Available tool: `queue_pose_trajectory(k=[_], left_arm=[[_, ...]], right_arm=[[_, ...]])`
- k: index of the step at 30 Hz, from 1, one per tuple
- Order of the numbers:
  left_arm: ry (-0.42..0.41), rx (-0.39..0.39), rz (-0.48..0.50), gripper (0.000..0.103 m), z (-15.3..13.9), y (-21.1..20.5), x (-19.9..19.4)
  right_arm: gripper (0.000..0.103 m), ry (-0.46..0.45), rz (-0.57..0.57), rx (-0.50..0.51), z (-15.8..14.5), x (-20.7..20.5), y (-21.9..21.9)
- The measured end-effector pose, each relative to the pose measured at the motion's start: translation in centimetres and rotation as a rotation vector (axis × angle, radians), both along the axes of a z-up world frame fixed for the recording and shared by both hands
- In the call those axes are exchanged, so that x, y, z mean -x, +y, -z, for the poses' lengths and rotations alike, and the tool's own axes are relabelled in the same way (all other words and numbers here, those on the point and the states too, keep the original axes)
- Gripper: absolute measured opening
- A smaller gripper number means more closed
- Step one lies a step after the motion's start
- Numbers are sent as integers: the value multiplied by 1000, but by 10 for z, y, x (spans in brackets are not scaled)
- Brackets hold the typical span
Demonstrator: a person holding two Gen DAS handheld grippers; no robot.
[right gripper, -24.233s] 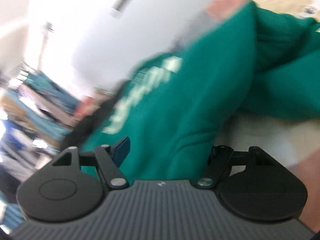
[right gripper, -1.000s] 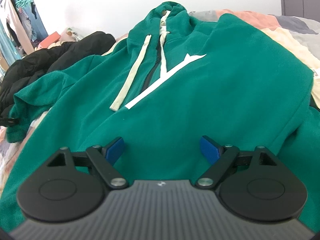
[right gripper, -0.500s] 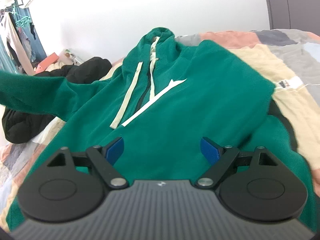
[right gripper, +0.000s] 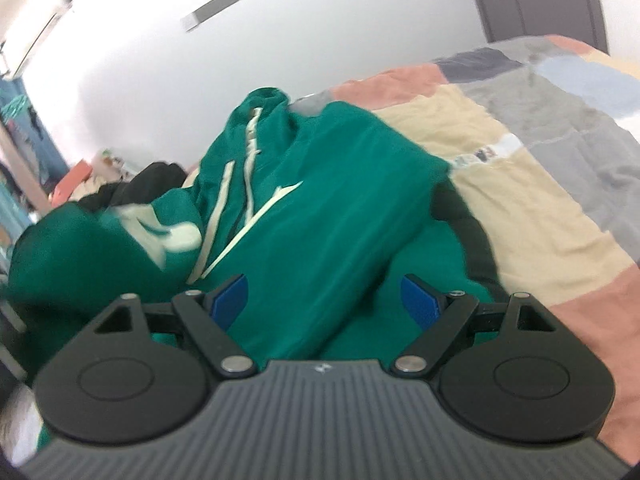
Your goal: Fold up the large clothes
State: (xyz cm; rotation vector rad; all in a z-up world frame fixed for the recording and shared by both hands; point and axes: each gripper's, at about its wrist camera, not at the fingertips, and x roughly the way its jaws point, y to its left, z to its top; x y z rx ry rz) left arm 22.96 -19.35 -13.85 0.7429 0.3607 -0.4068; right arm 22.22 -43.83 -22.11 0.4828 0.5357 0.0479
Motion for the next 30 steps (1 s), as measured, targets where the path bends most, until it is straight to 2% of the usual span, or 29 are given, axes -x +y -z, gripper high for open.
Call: queue_pose_trajectory(k=[4,6,9,11,12,13,14,16,17,20,24,28,30], left_arm=[[133,101,-46,10,37,-15,-16],[174,173,-68,10,43,-13,-21],[207,237,-73,13,43,-4,-25],[243,266,-73,32,37,5,-26],[268,284,-74,38,36,10,-27],[287,304,-73,49,35,17,-30],[289,330,-71,64,31,24,-27],[263,412,-42,83,23,44,-16],[242,459,-25,86,13,57,-5],[212,556,0,87,-3,80,16],[215,685,-64,87,-12,111,9],[261,825,-241,87,-2,148,-30],[342,952,-357,86,11,173,-62]], right_arm=[[85,9,26,-20,4,0,-9],[85,12,34,-26,5,-1,-12],[85,14,35,-25,8,-1,-12],[85,9,27,-20,8,-2,-11],[85,5,24,-18,8,-2,-10],[85,1,21,-18,7,-2,-9],[85,-4,18,-17,6,-2,-8],[85,-15,9,-20,5,0,-6],[85,-19,3,-24,4,0,-6],[85,-21,-19,-51,3,1,-3],[85,-29,-44,-81,0,1,3],[85,-90,-98,-73,-12,9,15],[85,-127,-146,-70,-18,15,23]])
